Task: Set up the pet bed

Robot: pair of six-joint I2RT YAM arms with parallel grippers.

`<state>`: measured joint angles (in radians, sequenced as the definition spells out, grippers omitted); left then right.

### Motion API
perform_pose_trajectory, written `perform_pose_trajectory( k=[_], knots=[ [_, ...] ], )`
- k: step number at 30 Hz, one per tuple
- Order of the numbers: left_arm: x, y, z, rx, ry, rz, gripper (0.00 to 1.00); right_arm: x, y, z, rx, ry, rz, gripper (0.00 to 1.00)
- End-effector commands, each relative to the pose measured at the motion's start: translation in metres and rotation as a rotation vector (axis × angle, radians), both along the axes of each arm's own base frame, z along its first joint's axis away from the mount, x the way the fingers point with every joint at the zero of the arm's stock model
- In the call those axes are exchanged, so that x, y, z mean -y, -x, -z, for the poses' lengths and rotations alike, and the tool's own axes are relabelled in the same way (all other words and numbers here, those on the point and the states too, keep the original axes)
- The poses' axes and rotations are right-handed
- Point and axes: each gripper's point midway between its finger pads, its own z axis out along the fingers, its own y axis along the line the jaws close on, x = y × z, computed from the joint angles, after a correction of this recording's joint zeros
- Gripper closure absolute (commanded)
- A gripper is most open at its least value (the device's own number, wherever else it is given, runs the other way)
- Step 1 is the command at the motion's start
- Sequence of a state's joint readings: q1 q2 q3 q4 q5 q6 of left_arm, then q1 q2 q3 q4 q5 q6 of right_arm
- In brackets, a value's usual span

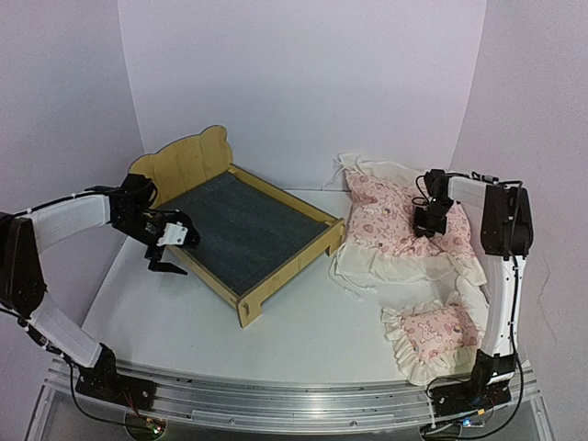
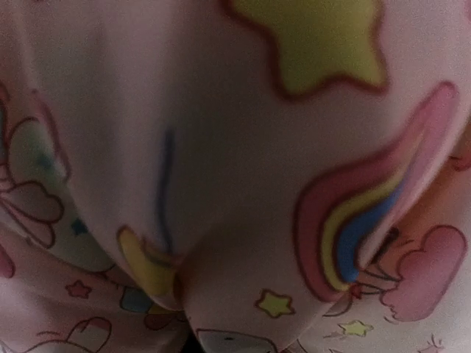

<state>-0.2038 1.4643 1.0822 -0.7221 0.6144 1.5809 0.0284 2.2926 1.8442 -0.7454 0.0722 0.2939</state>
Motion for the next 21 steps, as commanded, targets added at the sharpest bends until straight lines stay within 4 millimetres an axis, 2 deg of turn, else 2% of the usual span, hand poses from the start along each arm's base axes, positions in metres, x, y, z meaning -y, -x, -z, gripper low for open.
perform_pose_trajectory(
  k=[1, 5, 6, 10, 13, 16, 18, 21],
  knots=[
    [-0.005, -0.013, 0.017, 0.114, -0.172, 0.201, 0.01, -0.014, 0.002, -0.090, 0.134, -0.071, -0.012, 1.00],
    [0.002, -0.031, 0.041, 0.120, -0.218, 0.247, 0.01, -0.013, 0.006, -0.189, 0.342, -0.089, 0.020, 1.00],
    [0.005, -0.034, 0.046, 0.111, -0.222, 0.245, 0.02, -0.013, 0.010, -0.217, 0.400, -0.098, 0.027, 1.00],
    [0.018, -0.035, 0.063, 0.027, -0.223, 0.219, 0.11, -0.016, 0.032, -0.304, 0.596, -0.136, 0.044, 1.00],
    [0.023, -0.029, 0.076, -0.040, -0.250, 0.198, 0.27, -0.019, 0.051, -0.352, 0.720, -0.167, 0.051, 1.00],
    [0.030, -0.021, 0.082, -0.108, -0.297, 0.156, 0.52, -0.022, 0.068, -0.382, 0.792, -0.202, 0.070, 1.00],
    [0.039, -0.009, 0.079, -0.172, -0.307, 0.136, 0.70, -0.026, 0.079, -0.399, 0.836, -0.237, 0.082, 1.00],
    [0.060, 0.015, 0.071, -0.280, -0.300, 0.110, 0.88, -0.040, 0.090, -0.417, 0.891, -0.316, 0.081, 1.00]
  ],
)
